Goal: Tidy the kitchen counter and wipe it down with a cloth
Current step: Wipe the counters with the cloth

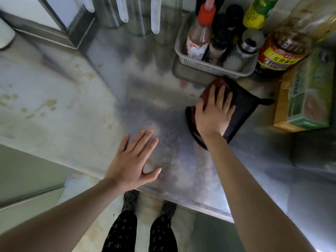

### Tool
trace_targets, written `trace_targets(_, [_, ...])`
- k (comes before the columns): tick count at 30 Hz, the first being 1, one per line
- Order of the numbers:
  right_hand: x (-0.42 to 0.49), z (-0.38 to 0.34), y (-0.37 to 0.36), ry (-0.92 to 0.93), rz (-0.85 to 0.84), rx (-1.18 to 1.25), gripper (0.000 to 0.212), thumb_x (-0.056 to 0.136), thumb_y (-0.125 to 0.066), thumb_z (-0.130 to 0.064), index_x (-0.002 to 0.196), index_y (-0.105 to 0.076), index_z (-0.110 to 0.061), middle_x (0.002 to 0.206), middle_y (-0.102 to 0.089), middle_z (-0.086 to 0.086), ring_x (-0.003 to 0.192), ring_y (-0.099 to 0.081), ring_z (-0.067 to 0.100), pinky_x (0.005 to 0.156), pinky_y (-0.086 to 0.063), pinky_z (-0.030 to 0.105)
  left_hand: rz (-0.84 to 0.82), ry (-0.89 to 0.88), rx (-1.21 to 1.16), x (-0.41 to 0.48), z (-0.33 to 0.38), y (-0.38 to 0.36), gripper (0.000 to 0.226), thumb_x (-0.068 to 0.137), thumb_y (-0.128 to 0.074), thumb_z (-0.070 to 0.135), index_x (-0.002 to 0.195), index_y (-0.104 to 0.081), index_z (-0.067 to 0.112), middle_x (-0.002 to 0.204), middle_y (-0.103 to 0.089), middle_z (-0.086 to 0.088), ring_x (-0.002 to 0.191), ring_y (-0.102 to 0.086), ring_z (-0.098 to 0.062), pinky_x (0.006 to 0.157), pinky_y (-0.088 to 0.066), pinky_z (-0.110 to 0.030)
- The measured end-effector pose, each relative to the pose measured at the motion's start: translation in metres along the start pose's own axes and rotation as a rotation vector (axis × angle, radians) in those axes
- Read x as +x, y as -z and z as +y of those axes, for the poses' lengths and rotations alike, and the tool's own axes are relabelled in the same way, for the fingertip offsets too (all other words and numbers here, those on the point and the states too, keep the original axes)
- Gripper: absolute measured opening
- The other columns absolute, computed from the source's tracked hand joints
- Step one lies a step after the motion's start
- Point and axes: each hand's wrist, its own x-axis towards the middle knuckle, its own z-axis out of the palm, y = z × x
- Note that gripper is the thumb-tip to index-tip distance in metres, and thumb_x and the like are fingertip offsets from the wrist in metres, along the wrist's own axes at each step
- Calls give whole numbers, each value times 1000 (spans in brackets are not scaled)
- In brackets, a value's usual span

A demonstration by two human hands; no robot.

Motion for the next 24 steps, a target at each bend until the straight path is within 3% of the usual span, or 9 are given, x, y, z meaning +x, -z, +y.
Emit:
trace_targets(3, [-19, -16, -5, 449, -105, -71, 58, 94, -27, -46, 149, -18, -29, 159, -11, -2, 146, -5, 25, 116, -3, 46, -6, 2, 9, -1, 1, 2, 79, 80, -44, 63, 141, -36, 13, 152, -27, -7, 140, -23, -22, 111, -18, -48])
trace_targets(5, [-6, -2, 1, 577, -119, -124, 60, 91, -23, -50, 148, -20, -32, 158, -14, -4, 146, -9, 23, 116, -8, 45, -1, -4, 19, -1, 1, 2, 80, 79, -45, 63, 141, -37, 12, 152, -28, -8, 140, -23, -22, 110, -19, -49])
trace_targets(10, [28, 14, 6, 270, -31, -97, 59, 92, -23, -44, 149, -19, -27, 158, -13, 0, 146, -7, 26, 116, -8, 47, 31, -1, 6, -1, 1, 0, 78, 79, -46, 61, 139, -41, 12, 150, -31, -9, 138, -28, -23, 109, -22, -50])
trace_targets(12, [18, -4, 1, 299, -33, -96, 58, 94, -27, -42, 149, -19, -26, 158, -14, 2, 145, -7, 29, 116, -7, 49, 35, -11, 11, -1, 0, 0, 78, 79, -46, 61, 139, -40, 12, 150, -32, -9, 138, -27, -23, 110, -22, -50])
trace_targets(18, [-2, -13, -5, 1032, -188, -171, 56, 91, -27, -45, 144, -33, -28, 154, -28, -4, 143, -22, 25, 113, -17, 46, 33, -11, 42, -3, 1, 1, 80, 79, -46, 63, 142, -35, 13, 150, -31, -9, 139, -25, -24, 110, -20, -49])
trace_targets(20, [17, -7, -1, 999, -176, -191, 59, 89, -22, -48, 146, -29, -31, 155, -24, -6, 144, -19, 22, 114, -16, 45, 34, -16, 38, -2, 1, 1, 80, 79, -46, 62, 142, -34, 14, 151, -31, -9, 140, -25, -24, 110, -23, -50])
trace_targets(24, [24, -21, -3, 575, -85, -134, 58, 93, -26, -45, 148, -19, -30, 159, -11, -4, 146, -7, 23, 116, -8, 44, 34, -16, 36, -3, 0, 0, 80, 80, -45, 62, 142, -34, 13, 151, -30, -8, 140, -24, -23, 110, -25, -52])
